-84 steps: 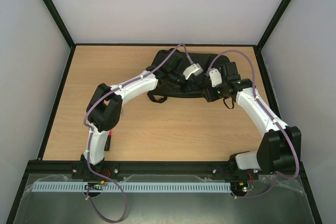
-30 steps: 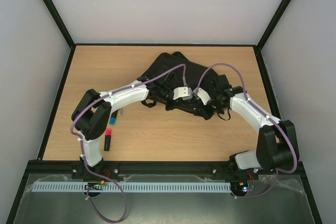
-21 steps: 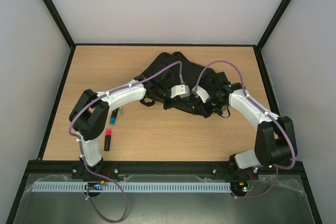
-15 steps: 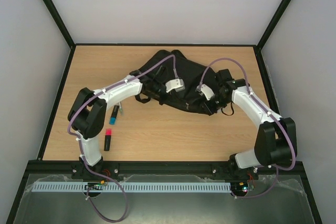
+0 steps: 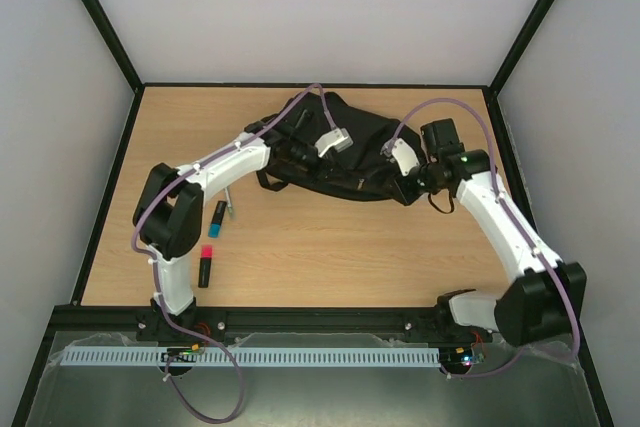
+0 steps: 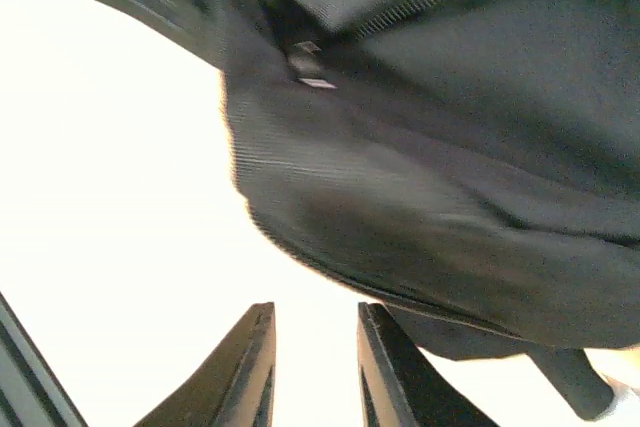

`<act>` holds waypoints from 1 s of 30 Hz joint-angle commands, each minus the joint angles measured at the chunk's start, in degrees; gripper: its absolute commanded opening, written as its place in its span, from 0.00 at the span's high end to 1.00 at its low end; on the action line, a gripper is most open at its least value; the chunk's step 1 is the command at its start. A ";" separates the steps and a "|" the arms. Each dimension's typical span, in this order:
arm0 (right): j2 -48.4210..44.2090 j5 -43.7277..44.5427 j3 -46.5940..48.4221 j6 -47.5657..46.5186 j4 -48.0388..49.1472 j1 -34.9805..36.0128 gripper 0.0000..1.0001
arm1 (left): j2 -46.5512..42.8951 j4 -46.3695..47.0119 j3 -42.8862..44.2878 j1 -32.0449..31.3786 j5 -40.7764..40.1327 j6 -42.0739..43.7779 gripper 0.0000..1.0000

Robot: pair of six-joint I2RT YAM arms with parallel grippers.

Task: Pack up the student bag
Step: Zip the student bag at the center of the board.

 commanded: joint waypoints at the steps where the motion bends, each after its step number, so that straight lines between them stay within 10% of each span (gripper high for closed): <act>1: -6.01 2.00 -1.96 -0.36 3.90 4.62 0.74 | 0.50 6.01 5.69 0.43 7.93 -10.88 0.98; 13: -6.53 16.35 -4.09 8.30 19.47 7.29 0.55 | 3.59 11.63 12.42 -1.39 10.41 -17.33 0.98; 30: -1.69 20.76 -4.51 11.63 29.39 7.89 0.61 | 4.26 10.81 15.25 -3.66 10.86 -15.24 0.97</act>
